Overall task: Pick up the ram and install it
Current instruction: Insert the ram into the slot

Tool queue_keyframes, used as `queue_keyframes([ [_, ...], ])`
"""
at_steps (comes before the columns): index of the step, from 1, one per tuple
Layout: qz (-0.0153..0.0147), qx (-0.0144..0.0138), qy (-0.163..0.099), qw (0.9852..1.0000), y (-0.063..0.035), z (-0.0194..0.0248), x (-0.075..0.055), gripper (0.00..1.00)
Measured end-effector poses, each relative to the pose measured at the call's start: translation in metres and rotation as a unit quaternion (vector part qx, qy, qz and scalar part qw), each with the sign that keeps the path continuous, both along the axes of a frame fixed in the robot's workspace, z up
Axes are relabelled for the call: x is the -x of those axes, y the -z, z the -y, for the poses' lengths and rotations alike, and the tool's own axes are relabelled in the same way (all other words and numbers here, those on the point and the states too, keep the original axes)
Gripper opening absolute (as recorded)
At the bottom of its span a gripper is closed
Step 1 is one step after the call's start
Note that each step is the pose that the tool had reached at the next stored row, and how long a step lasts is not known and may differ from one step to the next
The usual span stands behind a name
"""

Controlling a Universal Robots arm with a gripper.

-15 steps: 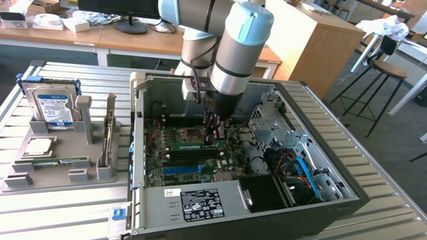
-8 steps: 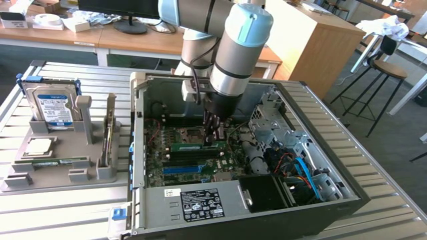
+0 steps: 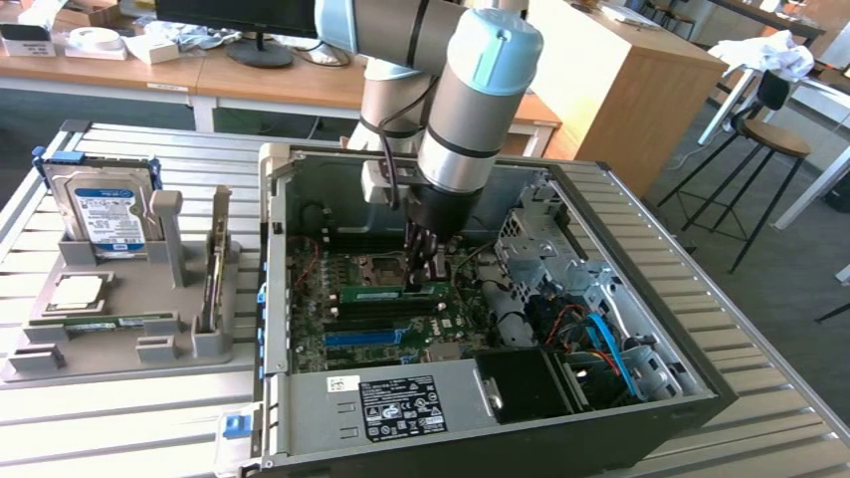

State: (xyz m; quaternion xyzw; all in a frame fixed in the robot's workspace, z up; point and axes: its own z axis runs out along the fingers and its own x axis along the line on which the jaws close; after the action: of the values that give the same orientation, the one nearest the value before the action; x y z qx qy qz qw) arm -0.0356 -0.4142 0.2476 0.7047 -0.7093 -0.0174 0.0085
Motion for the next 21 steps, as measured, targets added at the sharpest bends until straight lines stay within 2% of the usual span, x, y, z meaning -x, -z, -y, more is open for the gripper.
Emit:
queue_keyframes([
  [21, 0.0, -0.0001, 0.0, 1.0, 0.0034, 0.0, -0.0017, 0.11],
])
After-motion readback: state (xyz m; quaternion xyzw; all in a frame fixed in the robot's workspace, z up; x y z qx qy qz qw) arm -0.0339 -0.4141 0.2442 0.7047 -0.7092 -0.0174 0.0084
